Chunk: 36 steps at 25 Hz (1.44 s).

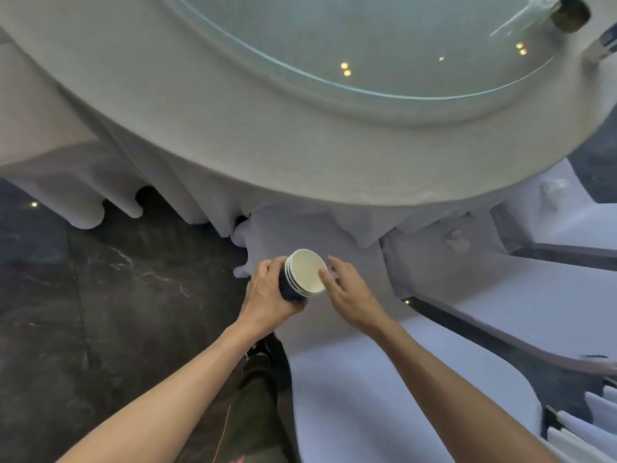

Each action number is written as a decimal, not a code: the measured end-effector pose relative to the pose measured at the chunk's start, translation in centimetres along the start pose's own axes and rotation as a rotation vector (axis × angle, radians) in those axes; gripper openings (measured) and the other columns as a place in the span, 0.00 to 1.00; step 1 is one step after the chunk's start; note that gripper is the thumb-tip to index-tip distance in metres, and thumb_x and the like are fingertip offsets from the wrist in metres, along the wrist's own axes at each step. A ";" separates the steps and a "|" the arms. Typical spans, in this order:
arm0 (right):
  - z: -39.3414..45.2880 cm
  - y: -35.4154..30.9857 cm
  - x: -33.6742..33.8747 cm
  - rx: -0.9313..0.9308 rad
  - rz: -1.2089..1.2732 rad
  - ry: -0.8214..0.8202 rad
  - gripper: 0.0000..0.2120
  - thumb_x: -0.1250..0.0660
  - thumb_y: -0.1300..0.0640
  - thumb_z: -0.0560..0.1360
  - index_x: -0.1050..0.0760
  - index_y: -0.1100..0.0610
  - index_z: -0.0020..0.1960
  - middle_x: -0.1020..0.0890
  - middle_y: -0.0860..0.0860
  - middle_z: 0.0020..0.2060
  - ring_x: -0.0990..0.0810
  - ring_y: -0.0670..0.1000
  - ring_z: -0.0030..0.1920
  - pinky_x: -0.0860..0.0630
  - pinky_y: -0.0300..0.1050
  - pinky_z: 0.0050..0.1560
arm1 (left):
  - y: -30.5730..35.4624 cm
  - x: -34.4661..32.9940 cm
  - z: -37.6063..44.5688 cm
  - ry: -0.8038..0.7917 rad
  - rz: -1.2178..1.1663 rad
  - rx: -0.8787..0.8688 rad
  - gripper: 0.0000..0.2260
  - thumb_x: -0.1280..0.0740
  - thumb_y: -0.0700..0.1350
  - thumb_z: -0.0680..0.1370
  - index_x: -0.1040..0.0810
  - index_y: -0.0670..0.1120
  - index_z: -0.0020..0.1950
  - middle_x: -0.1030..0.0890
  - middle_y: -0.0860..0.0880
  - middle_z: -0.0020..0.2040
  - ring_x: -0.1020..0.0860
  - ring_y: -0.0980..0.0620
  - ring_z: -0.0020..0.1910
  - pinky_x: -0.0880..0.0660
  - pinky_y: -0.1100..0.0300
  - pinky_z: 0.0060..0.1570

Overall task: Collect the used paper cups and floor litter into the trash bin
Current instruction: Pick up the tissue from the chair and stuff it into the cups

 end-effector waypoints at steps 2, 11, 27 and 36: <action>4.7 4.3 -0.4 -0.050 -0.041 0.045 0.17 0.44 0.37 0.82 0.29 0.46 0.62 0.28 0.50 0.55 0.24 0.51 0.52 0.27 0.49 0.59 | -2.7 -0.8 2.2 0.059 0.005 0.036 0.39 0.18 0.50 0.62 0.29 0.51 0.70 0.25 0.50 0.61 0.27 0.48 0.64 0.27 0.42 0.66; 16.7 17.3 -9.2 -0.149 -0.566 -0.144 0.31 0.35 0.53 0.81 0.43 0.48 0.81 0.37 0.59 0.74 0.26 0.64 0.68 0.24 0.58 0.62 | -11.5 -6.9 6.1 0.080 -0.019 0.125 0.39 0.19 0.52 0.64 0.31 0.55 0.73 0.27 0.51 0.61 0.25 0.48 0.62 0.22 0.48 0.61; 6.9 6.0 5.9 0.026 0.320 0.237 0.04 0.32 0.54 0.78 0.25 0.50 0.45 0.17 0.54 0.42 0.18 0.52 0.37 0.24 0.45 0.36 | -0.2 -5.6 3.3 -0.012 0.032 0.060 0.38 0.19 0.49 0.66 0.32 0.58 0.73 0.30 0.51 0.62 0.24 0.49 0.62 0.24 0.54 0.61; -8.5 -2.5 19.8 0.446 0.119 0.258 0.05 0.30 0.62 0.75 0.19 0.60 0.51 0.22 0.52 0.44 0.25 0.52 0.45 0.29 0.46 0.47 | 18.7 -5.0 -6.6 0.194 0.058 -0.096 0.36 0.20 0.49 0.67 0.31 0.58 0.73 0.29 0.51 0.61 0.23 0.49 0.60 0.23 0.51 0.59</action>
Point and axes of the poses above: each hand's wrist, its own z-axis towards the middle knuckle, its own x-axis out of the back of the hand, y = z × x, the point moved 10 cm from there along z, towards the middle knuckle
